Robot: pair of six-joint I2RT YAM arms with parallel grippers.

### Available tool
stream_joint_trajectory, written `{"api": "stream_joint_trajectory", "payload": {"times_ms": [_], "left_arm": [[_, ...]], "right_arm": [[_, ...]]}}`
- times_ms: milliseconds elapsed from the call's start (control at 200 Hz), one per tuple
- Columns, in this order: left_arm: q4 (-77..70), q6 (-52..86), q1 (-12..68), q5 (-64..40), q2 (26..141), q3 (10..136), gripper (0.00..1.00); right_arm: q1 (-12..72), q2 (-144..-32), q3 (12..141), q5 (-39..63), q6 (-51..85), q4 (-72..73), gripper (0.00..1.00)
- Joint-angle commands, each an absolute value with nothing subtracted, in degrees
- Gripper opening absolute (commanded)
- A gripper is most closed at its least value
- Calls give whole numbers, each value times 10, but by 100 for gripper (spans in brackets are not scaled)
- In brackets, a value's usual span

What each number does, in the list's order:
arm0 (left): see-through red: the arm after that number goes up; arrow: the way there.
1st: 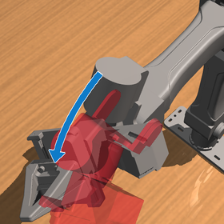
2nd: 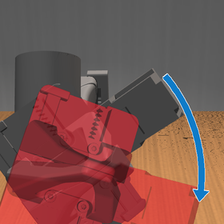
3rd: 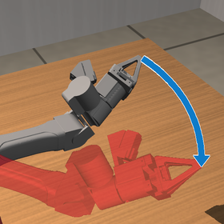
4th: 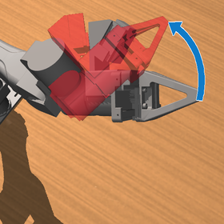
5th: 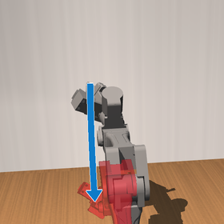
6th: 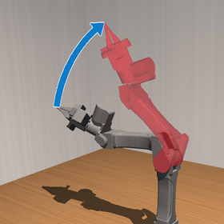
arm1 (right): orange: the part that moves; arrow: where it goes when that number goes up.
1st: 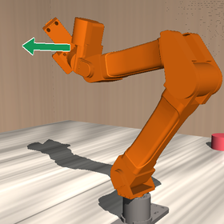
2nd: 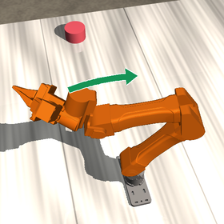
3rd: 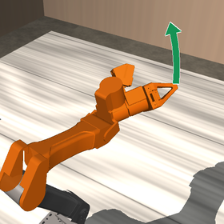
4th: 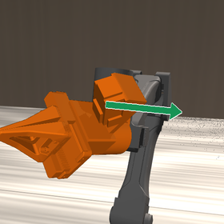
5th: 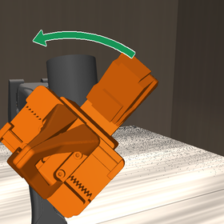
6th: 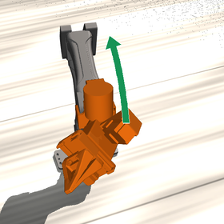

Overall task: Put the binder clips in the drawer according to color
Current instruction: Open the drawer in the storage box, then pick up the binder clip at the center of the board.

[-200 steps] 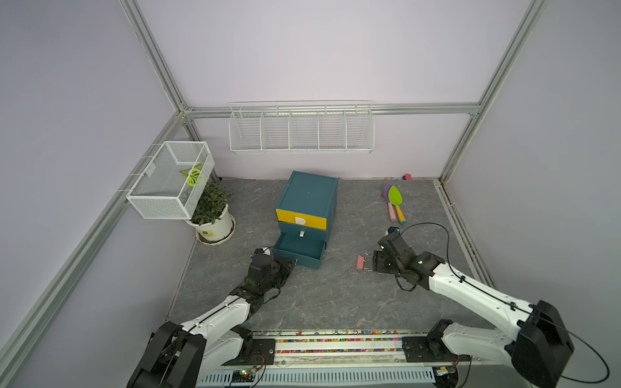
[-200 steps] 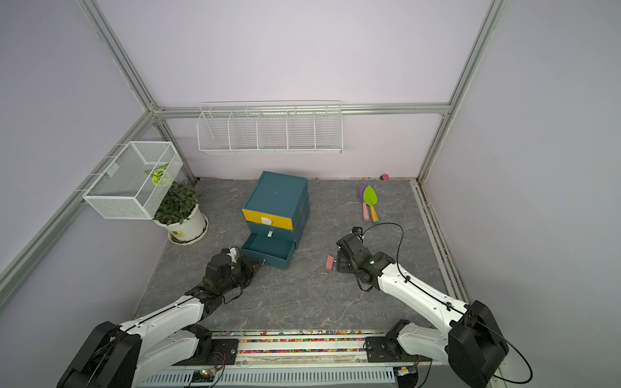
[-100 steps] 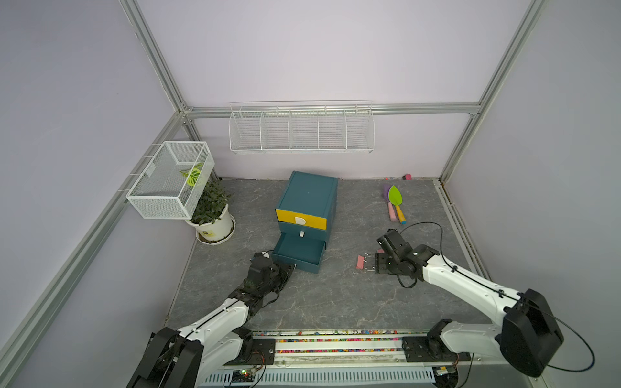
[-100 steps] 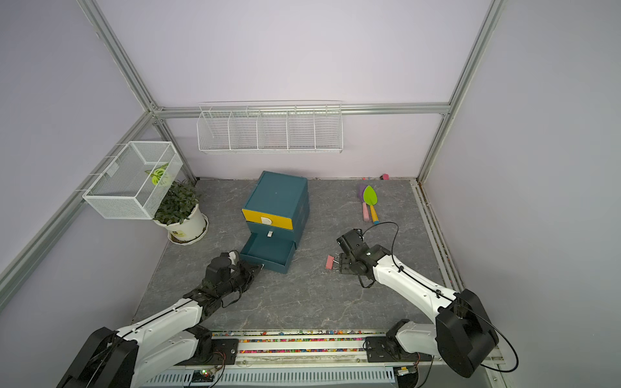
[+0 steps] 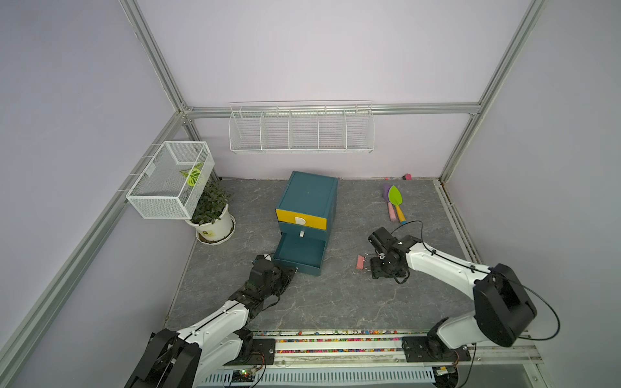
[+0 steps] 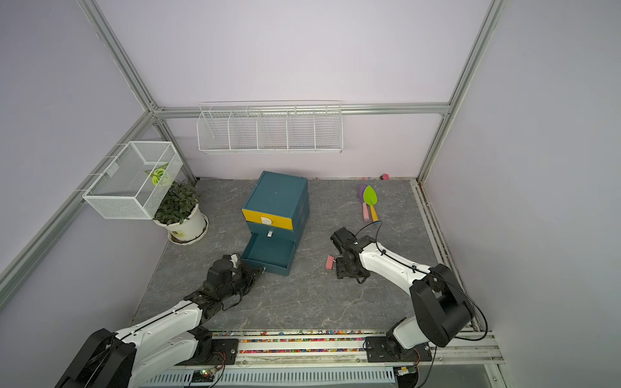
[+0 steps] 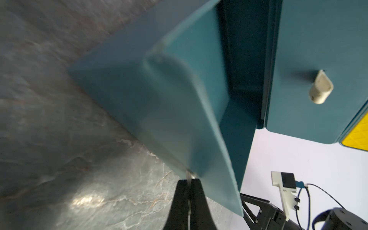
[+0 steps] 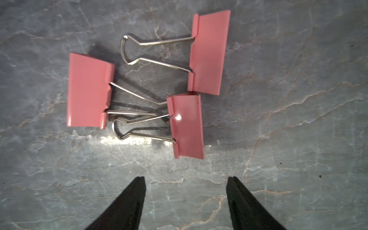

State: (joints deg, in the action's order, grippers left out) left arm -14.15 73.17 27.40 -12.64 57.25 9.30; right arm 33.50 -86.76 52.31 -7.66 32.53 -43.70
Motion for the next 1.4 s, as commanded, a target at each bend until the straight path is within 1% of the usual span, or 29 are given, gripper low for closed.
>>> {"api": "stream_joint_trajectory", "payload": {"times_ms": [0, 205, 255, 425, 575, 720, 820, 930, 1100, 1270, 1395], "left_arm": [[-123, 728, 277, -120, 553, 86, 19], [-83, 726, 277, -119, 518, 88, 41], [-69, 725, 277, -120, 506, 89, 44], [5, 723, 277, -118, 434, 95, 46], [90, 707, 278, -108, 349, 121, 46], [121, 688, 278, -108, 298, 134, 46], [167, 662, 277, -96, 290, 159, 46], [207, 630, 277, -83, 287, 196, 46], [255, 564, 277, -58, 300, 257, 46], [250, 558, 277, -49, 301, 261, 45], [265, 546, 277, -29, 300, 266, 45]], "right_arm": [[330, -893, 538, -82, 318, -460, 69], [326, -926, 549, -80, 311, -451, 68], [326, -937, 551, -77, 309, -450, 67], [320, -960, 551, -81, 304, -442, 63], [310, -970, 550, -70, 299, -429, 56], [308, -977, 551, -62, 290, -421, 47], [308, -978, 548, -59, 288, -417, 42], [308, -976, 544, -54, 287, -414, 38], [309, -950, 531, -60, 292, -410, 29], [325, -883, 515, -83, 306, -421, 25], [381, -829, 530, -107, 319, -436, 25]]}}
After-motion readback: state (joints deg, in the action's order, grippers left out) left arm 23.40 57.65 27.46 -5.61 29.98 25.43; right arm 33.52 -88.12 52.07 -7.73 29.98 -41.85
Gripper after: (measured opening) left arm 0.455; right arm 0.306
